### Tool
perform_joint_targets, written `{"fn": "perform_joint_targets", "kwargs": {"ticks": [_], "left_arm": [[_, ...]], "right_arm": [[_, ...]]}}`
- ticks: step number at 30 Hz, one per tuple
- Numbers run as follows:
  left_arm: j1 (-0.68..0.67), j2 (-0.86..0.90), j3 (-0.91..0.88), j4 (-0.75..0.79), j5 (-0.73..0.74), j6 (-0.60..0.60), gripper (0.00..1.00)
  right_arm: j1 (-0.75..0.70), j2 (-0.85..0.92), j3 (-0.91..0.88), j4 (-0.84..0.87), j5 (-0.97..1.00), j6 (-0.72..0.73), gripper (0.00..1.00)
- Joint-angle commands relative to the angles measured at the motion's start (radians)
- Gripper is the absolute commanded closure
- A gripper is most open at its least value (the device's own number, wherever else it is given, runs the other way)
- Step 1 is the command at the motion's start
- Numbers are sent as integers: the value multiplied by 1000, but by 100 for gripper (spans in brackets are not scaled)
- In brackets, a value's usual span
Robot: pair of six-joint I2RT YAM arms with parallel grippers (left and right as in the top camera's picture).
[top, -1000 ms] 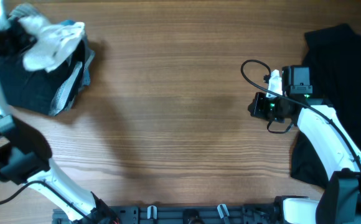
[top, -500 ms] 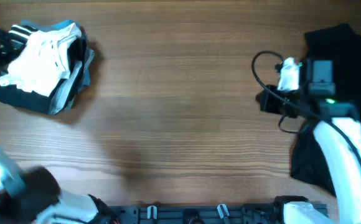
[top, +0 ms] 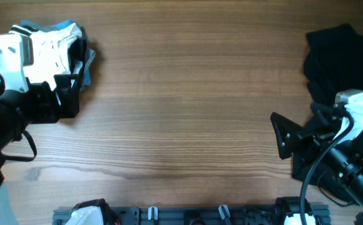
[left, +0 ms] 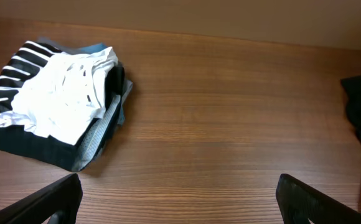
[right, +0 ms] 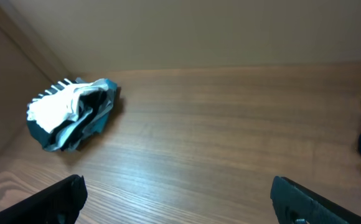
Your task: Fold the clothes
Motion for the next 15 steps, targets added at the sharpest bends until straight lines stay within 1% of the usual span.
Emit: {"fn": "perform_joint_targets", "kwargs": {"ticks": [1, 2, 4, 5, 6, 7, 8, 10, 12, 15], "left_arm": [[-5, -4, 2, 1, -13, -12, 0], [-5, -4, 2, 1, -13, -12, 0], [-5, -4, 2, 1, -13, -13, 0], [-5, -4, 2, 1, -13, -12, 0], [-5, -4, 2, 1, -13, -12, 0], [-5, -4, 2, 1, -13, -12, 0], [-5, -4, 2, 1, -13, -12, 0], [-5, -4, 2, 1, -13, -12, 0], [-5, -4, 2, 1, -13, -12, 0], [-5, -4, 2, 1, -13, -12, 0]], "right_arm": [[2, 1, 0, -9, -11, 48, 0], [2, 2, 0, -28, 5, 29, 0], [2, 2, 0, -60, 105, 14, 0], [6, -3, -22, -18, 191, -4, 0], [6, -21, -55, 55, 203, -65, 0], [6, -51, -121, 172, 197, -143, 0], [6, -88, -196, 270, 190, -180, 0], [6, -222, -451, 462, 190, -188, 0], [6, -392, -735, 549, 172, -139, 0], [6, -594, -997, 635, 172, -94, 0]]}}
